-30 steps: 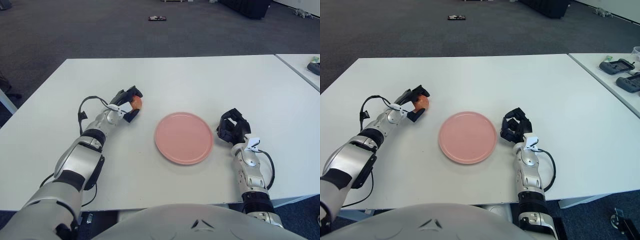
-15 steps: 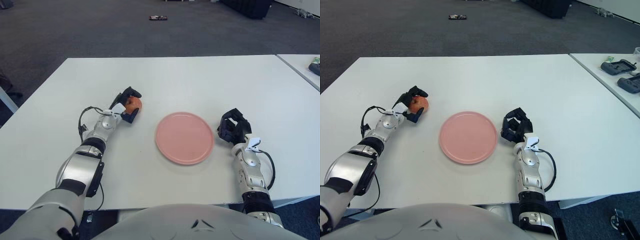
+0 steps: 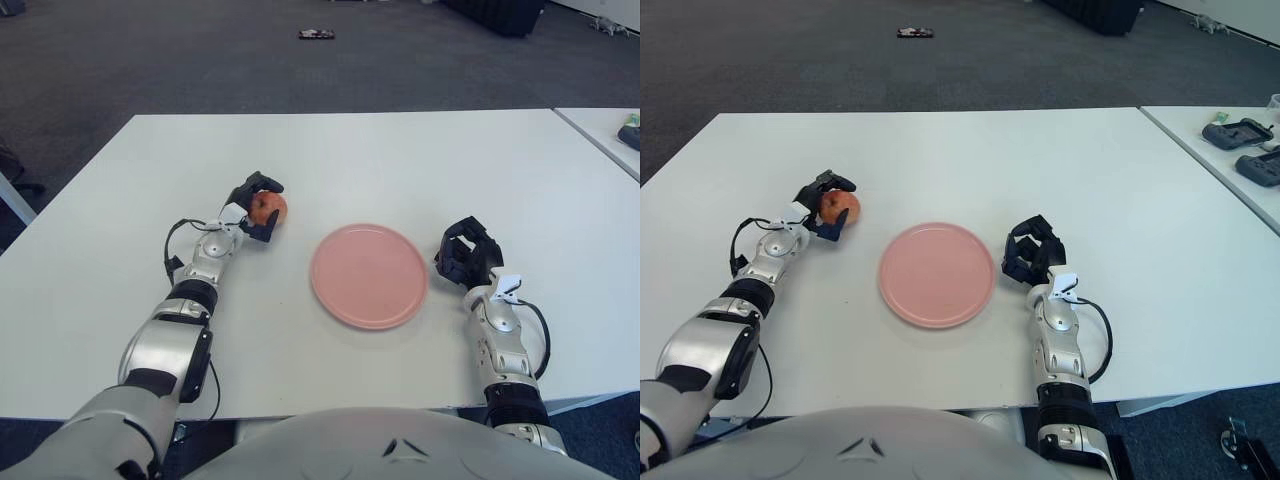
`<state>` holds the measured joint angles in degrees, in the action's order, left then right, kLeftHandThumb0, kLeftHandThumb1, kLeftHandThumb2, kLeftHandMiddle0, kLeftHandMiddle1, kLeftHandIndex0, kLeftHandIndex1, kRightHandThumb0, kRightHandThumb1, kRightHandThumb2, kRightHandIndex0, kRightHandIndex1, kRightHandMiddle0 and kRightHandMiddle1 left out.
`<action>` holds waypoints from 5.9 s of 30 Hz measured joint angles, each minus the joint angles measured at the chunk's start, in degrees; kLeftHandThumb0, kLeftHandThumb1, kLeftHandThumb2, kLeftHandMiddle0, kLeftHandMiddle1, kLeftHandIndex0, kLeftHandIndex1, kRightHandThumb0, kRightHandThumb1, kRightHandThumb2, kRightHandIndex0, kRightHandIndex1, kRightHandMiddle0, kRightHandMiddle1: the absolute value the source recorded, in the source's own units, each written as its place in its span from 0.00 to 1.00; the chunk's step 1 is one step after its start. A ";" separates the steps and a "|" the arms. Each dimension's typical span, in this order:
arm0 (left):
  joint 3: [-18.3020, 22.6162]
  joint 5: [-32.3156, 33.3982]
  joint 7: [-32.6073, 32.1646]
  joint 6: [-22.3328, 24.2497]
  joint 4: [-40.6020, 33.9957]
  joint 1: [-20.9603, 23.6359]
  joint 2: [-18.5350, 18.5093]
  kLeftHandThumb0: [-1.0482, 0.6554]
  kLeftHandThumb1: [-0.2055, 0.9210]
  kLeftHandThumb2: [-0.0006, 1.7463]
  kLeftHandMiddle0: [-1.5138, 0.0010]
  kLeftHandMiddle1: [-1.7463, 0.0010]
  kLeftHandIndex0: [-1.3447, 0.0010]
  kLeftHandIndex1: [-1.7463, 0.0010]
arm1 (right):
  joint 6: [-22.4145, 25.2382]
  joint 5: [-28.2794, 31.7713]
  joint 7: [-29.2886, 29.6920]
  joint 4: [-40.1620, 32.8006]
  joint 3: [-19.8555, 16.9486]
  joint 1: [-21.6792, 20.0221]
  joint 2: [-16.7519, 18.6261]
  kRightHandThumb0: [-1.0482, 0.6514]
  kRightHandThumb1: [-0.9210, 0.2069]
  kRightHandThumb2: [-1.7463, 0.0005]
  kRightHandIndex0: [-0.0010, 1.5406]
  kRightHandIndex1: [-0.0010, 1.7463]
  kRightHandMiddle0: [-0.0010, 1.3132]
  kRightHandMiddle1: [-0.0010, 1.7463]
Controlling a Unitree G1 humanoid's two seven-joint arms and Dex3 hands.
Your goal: Put the apple into the plate.
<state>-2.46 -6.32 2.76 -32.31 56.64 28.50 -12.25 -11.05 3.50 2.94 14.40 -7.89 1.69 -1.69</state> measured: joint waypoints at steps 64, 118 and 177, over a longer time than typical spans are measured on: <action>-12.70 -32.82 1.70 -8.41 -40.69 -11.14 -5.36 0.26 0.46 0.65 0.90 0.27 0.90 0.21 | -1.50 0.32 -1.36 1.26 -0.05 -0.22 -0.10 0.36 0.40 0.35 0.45 0.98 0.37 1.00; -22.53 -40.45 -18.41 8.08 1.70 7.43 -8.94 0.02 0.64 0.45 1.00 1.00 1.00 1.00 | 0.11 -0.25 0.22 0.32 0.47 -0.54 -0.07 0.36 0.42 0.34 0.46 0.96 0.38 1.00; -43.44 -42.64 -11.23 3.62 14.32 23.94 -0.65 0.05 0.79 0.42 1.00 1.00 1.00 0.83 | -1.26 0.22 1.16 0.61 0.30 0.20 0.39 0.36 0.41 0.34 0.46 0.95 0.38 1.00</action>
<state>-45.90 -48.97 -8.47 -28.69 70.96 52.45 -12.90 -12.31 3.72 4.10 15.01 -7.59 1.88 -1.30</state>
